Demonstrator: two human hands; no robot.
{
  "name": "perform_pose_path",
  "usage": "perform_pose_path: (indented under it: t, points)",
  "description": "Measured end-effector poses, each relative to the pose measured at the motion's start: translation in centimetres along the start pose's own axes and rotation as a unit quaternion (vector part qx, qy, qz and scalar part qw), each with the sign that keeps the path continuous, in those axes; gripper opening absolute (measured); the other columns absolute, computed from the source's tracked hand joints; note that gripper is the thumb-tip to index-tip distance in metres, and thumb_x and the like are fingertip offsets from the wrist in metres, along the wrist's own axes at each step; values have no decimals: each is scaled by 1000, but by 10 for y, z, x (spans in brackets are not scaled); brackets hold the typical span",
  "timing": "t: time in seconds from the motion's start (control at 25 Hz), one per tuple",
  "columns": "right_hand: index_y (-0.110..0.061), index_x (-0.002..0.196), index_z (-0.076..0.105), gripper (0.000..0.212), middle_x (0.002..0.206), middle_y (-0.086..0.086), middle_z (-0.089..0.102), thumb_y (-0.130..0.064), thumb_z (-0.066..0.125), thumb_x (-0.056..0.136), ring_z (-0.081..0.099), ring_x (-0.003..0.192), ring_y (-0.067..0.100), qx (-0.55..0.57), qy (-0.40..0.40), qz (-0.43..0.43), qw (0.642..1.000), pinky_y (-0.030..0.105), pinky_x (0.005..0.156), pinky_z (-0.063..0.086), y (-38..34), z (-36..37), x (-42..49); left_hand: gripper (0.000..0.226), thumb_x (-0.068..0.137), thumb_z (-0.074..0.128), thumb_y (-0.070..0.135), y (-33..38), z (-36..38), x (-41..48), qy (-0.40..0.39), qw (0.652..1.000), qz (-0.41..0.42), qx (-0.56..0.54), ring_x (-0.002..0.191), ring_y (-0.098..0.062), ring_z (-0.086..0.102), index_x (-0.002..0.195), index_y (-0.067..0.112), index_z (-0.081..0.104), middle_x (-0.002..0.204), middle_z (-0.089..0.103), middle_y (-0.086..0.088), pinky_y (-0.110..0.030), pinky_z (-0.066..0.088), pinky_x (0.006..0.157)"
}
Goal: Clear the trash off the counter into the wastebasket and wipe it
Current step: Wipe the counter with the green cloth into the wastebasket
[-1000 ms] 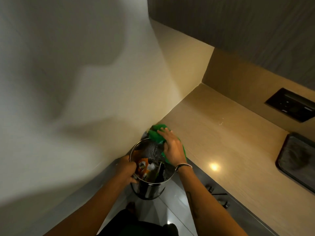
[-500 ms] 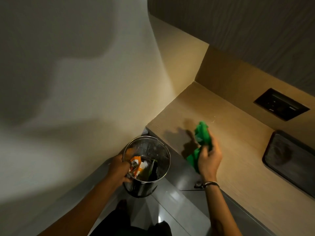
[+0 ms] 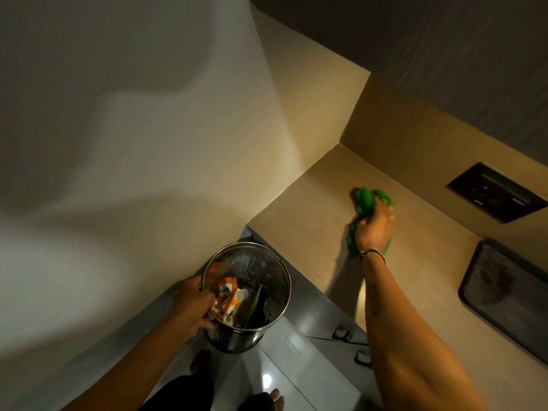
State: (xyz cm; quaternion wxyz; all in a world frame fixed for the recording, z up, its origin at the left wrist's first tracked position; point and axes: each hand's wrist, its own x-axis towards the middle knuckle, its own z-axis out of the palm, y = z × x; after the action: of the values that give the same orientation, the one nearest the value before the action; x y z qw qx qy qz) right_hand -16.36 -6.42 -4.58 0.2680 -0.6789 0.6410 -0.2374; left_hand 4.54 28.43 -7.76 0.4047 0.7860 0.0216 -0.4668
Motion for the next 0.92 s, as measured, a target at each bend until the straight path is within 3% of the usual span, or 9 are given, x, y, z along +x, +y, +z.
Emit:
perform_pose_path:
  t: [0.16,0.28,0.56,0.68,0.76,0.84,0.92]
  points:
    - [-19,158,45,63,170,12,37,5,53,100,29,161,34,-41,-114,-142,982,55,132,26,-29,38,-31,39,90,60,-8,4,2,-5,6,1000,-4,-21,89,-41,74,94,30,69,103,74,-13,-68,63,67]
    - [-19,156,49,66,169,10,39,10,53,97,29,162,32,-32,-158,-205,965,48,134,19,-41,52,-59,40,89,57,-8,10,3,-15,12,999,3,-30,81,-37,74,92,29,71,97,74,-12,-66,63,62]
    - [-20,154,53,73,167,10,44,15,52,90,35,160,29,-35,-251,-314,915,47,135,24,-55,70,-149,44,91,47,-13,17,3,-26,5,999,-8,-32,83,-39,68,109,23,67,111,67,-19,-63,63,62]
    - [-15,153,53,77,162,14,50,21,53,85,45,153,34,-59,-340,-391,853,52,128,37,-54,74,-186,38,93,52,-9,16,4,-25,7,999,-7,-33,99,-49,70,109,20,69,116,67,-20,-67,63,66]
    - [-15,155,50,76,160,16,52,20,52,88,51,148,36,-70,-386,-403,827,52,122,45,-45,69,-211,35,92,54,-6,12,4,-25,11,1000,1,-25,88,-41,71,96,26,68,116,70,-21,-55,65,52]
    - [-18,157,48,76,161,16,50,18,51,90,46,153,34,-38,-344,-357,868,46,130,35,-37,63,-226,30,92,57,-2,9,5,-23,20,1000,8,-9,79,-35,71,92,27,66,115,71,-22,-45,62,44]
    - [-20,160,44,76,165,15,45,16,51,93,35,158,31,-10,-288,-316,904,39,132,22,-35,57,-232,17,96,63,8,5,6,-24,18,1000,6,-4,86,-39,73,103,22,66,117,71,-22,-41,61,43]
